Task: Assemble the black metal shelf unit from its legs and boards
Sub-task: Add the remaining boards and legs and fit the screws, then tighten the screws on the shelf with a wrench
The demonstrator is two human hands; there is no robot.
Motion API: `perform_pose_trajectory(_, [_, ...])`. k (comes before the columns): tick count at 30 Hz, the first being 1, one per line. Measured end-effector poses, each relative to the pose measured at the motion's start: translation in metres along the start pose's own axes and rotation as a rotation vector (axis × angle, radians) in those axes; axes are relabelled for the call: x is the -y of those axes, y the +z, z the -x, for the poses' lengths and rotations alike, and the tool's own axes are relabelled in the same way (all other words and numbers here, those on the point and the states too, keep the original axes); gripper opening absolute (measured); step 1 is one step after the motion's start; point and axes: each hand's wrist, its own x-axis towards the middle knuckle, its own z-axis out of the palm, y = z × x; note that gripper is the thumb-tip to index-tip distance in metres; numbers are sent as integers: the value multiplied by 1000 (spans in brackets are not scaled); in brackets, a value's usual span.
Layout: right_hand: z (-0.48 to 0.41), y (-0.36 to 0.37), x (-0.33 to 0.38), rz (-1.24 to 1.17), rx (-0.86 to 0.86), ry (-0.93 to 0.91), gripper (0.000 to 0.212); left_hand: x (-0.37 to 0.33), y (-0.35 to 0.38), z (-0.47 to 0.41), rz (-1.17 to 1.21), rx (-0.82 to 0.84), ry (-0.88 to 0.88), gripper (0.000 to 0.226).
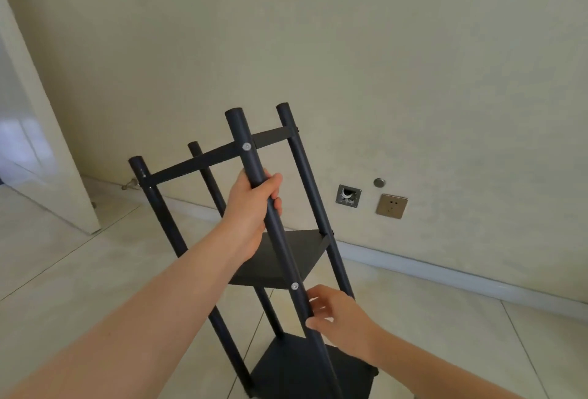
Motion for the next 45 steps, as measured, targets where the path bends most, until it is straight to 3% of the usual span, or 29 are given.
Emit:
perform_pose_trajectory(6, [31, -31, -26, 32, -13, 64, 14, 14, 39, 32, -175, 98, 55, 14])
perform_pose_trajectory(11, [48, -79, -39, -52, -220, 89, 17, 26, 51, 54, -242, 169, 67, 12])
perform_pose_trajectory(16, [57, -116, -32, -197, -368, 44, 39, 42, 50, 68, -374, 210, 169, 13])
perform_pose_trajectory(22, [51, -120, -21, -216, -315, -25, 55, 53, 53, 82, -489, 227, 288, 22])
perform_pose_trajectory(29, [45, -126, -28, -350, -365, 31, 38, 60, 68, 88, -600, 291, 364, 24])
perform_pose_trajectory(45, [93, -142, -55, -332, -493, -7, 32, 64, 81, 61, -661, 351, 433, 18])
